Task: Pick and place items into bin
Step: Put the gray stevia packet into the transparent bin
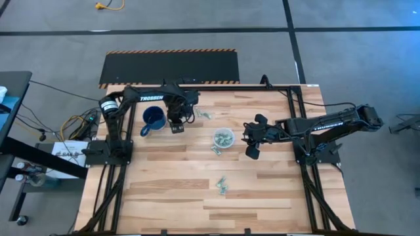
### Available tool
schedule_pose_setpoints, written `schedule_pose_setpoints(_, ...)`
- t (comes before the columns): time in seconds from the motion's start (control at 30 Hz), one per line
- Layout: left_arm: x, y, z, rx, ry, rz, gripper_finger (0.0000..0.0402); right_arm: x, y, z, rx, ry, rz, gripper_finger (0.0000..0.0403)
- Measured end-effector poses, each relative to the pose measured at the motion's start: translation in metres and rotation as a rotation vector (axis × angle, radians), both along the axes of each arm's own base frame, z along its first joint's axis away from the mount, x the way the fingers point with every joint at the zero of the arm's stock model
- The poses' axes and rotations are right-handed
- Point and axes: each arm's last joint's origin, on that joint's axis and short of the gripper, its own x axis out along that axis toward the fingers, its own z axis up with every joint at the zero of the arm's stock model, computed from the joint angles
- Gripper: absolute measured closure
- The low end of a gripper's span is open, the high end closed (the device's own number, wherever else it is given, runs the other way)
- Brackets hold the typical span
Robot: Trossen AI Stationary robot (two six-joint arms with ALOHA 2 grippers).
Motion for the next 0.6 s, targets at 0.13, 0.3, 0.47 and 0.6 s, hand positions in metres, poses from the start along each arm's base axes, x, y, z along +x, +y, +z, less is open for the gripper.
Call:
schedule_pose_setpoints(0.13, -0.0014, -0.0004, -0.0038, 0.023, 0.013, -0.049, 0.0264, 0.0001, 0.0, 0.0001, -0.001, 0.0, 0.001, 0.0294)
schedule_pose_setpoints(0.3, 0.0041, -0.0005, -0.0044, 0.111, 0.004, -0.203, 0.0264, 0.0001, 0.0, 0.0001, -0.017, 0.005, 0.02, 0.0294)
schedule_pose_setpoints(0.47, 0.0049, -0.0022, -0.0044, 0.11, 0.005, -0.269, 0.0264, 0.0, -0.0001, 0.0001, -0.032, 0.01, 0.037, 0.0294)
schedule_pose_setpoints(0.6, 0.0058, -0.0041, -0.0044, 0.101, 0.002, -0.384, 0.0264, 0.0, -0.0005, 0.0001, -0.051, 0.017, 0.057, 0.0294)
